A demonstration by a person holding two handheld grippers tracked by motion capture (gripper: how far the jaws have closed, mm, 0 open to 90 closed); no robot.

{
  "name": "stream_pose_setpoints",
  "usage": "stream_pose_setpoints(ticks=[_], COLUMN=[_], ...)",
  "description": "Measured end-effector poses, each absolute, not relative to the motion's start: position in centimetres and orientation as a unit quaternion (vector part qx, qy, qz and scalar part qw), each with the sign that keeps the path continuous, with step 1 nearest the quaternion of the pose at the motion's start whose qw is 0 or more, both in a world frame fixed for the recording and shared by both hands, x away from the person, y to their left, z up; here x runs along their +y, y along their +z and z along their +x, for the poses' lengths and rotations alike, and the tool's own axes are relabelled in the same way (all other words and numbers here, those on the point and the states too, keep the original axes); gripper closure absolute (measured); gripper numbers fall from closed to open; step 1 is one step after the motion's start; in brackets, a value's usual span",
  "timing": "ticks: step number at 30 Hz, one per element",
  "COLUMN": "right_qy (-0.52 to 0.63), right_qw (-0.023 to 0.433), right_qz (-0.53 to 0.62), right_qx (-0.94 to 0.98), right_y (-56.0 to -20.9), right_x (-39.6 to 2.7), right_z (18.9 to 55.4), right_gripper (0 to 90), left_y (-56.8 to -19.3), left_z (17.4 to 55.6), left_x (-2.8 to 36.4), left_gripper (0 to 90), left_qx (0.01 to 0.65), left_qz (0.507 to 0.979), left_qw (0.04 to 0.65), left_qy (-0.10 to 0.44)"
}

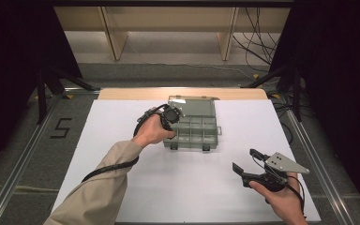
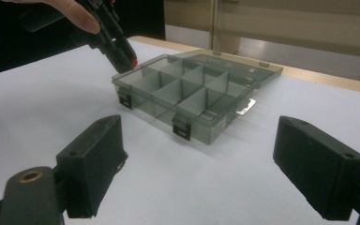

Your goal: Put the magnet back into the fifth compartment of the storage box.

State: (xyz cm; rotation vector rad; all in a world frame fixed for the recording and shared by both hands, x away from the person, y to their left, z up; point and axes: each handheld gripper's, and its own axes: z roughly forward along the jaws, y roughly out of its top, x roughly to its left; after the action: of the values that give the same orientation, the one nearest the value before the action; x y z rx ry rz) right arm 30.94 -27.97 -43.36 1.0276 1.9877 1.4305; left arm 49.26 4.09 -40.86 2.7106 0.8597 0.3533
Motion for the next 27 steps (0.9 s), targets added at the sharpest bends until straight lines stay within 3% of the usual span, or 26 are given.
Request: stream_pose_setpoints(ticks=[27], right_qy=[0.52], right_qw=[0.236], right_qz=[0.374], right_qx=[0.731], right_y=[-43.37], right_x=[-28.0], right_z=[30.94], right_gripper=[17.1], left_y=[-41.79], left_z=[50.02], left_x=[3.95], left_gripper=[62.8], left_qx=[0.291], left_qz=[0.94], left_qw=[0.135], left_qy=[0.119])
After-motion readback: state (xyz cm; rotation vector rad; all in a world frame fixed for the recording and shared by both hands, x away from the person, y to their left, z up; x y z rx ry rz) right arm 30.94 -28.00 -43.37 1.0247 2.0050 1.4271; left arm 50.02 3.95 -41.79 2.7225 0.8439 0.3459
